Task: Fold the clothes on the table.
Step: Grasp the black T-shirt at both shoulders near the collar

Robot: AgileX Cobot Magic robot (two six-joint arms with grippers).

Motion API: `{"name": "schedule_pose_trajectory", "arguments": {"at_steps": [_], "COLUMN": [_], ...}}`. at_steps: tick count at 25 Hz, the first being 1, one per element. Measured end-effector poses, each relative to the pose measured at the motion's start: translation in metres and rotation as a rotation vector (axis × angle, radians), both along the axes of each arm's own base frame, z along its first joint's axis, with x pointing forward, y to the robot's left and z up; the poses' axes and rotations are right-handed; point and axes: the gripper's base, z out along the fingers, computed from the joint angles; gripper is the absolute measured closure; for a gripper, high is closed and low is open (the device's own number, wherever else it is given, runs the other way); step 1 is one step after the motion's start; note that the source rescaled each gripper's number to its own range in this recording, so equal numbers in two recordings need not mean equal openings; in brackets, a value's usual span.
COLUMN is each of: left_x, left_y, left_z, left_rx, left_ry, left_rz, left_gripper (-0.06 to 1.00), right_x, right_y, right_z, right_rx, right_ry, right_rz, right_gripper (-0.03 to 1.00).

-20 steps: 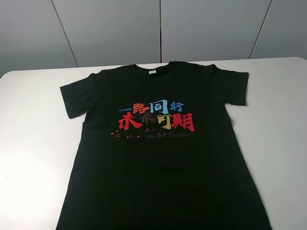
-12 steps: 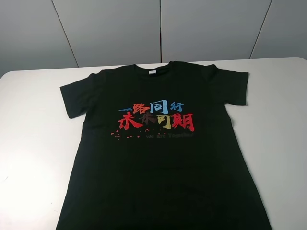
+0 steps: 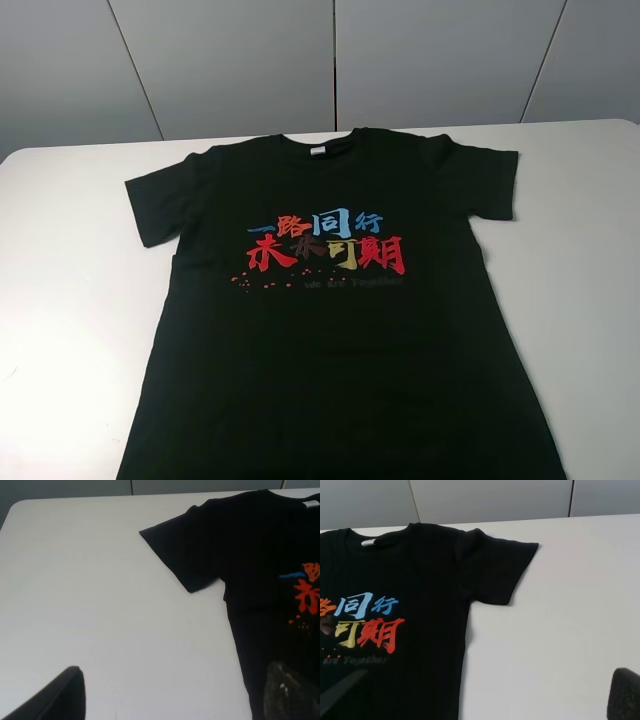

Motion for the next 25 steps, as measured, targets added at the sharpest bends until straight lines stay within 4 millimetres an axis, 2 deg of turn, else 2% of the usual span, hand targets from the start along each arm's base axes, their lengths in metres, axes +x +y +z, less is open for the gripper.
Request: {"name": "schedule_pose_trajectory", "arguments": {"at_steps": [25], "left_x": [0.0], "left_y": [0.0], "left_z": [0.0], "left_rx": [0.0], "left_ry": [0.0], "left_rz": [0.0], "left_gripper": [0.0], "right_x": [-0.0001], "right_y": [0.0018], "right_z": [0.0002], "right_rx": [0.018], "right_ry": [-0.001], "right_rz": [0.012], "right_gripper": [-0.03]}}
